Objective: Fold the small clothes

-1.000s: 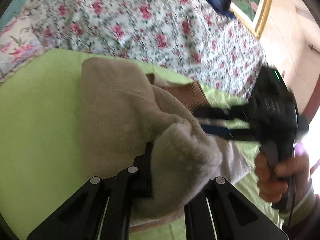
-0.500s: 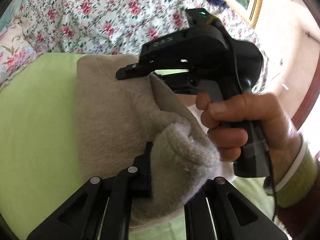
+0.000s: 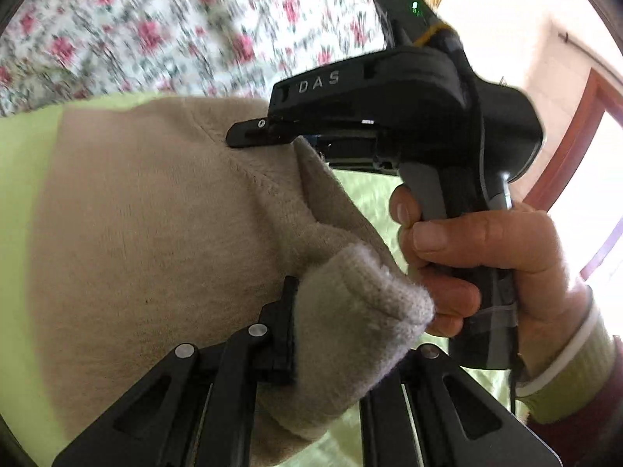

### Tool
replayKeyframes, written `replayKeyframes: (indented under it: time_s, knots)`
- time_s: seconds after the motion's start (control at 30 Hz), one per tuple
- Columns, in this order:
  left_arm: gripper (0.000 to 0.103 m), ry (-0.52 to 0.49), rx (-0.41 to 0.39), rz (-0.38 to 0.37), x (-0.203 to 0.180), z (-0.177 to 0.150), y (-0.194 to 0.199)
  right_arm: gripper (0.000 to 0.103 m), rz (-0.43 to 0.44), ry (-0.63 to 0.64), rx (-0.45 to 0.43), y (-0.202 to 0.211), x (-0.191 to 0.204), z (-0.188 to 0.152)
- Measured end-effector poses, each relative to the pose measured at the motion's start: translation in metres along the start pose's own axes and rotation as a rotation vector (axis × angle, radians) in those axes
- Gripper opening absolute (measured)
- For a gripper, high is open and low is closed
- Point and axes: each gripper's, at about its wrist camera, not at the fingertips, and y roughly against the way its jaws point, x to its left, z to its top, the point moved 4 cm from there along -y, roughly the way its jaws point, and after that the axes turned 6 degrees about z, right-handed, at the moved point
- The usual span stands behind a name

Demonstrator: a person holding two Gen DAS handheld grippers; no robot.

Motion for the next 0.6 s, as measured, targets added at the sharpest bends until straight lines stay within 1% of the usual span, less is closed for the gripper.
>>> replayKeyframes:
  time_s: [0.07,0.17,0.23,0.27,0.33,0.4,0.43,0.5,0.53,0.57,0.6]
  knots:
    - [0.008,0.003,0.02,-0.014,-0.006,-0.004,-0.011,0.016,-0.031,-0.006,0.003,0.0,-0.014,-0.004]
    - [0.009,-0.021,0.035,-0.008,-0.012,-0.008,-0.023,0.016,-0.05,-0.016,-0.01,0.002,-0.027,-0.009]
    - [0.01,-0.016,0.058,-0.001,-0.009,-0.013,-0.032,0.017,-0.075,-0.008,0.004,-0.004,-0.034,-0.013]
    - [0.011,-0.008,0.065,-0.003,-0.006,-0.013,-0.036,0.017,-0.074,-0.013,0.006,-0.007,-0.038,-0.015]
    - [0.012,0.011,0.07,-0.015,-0.001,-0.015,-0.036,0.018,-0.067,-0.018,0.005,-0.011,-0.041,-0.018]
    - [0.014,0.018,0.076,-0.024,0.001,-0.015,-0.031,0.023,-0.072,-0.016,-0.007,-0.009,-0.04,-0.02]
    - [0.017,0.02,0.081,-0.031,0.001,-0.015,-0.026,0.024,-0.075,-0.018,-0.011,-0.007,-0.039,-0.021]
    - [0.028,0.027,0.094,-0.051,0.004,-0.018,-0.014,0.027,-0.098,-0.014,-0.019,0.0,-0.036,-0.024]
    - [0.038,0.032,0.092,-0.063,0.006,-0.022,-0.003,0.028,-0.114,-0.009,-0.023,0.005,-0.035,-0.026]
    - [0.05,0.036,0.082,-0.072,0.007,-0.025,0.012,0.035,-0.125,-0.011,-0.027,0.012,-0.034,-0.028]
    - [0.058,0.035,0.067,-0.074,0.002,-0.03,0.027,0.049,-0.126,-0.019,-0.03,0.017,-0.034,-0.03]
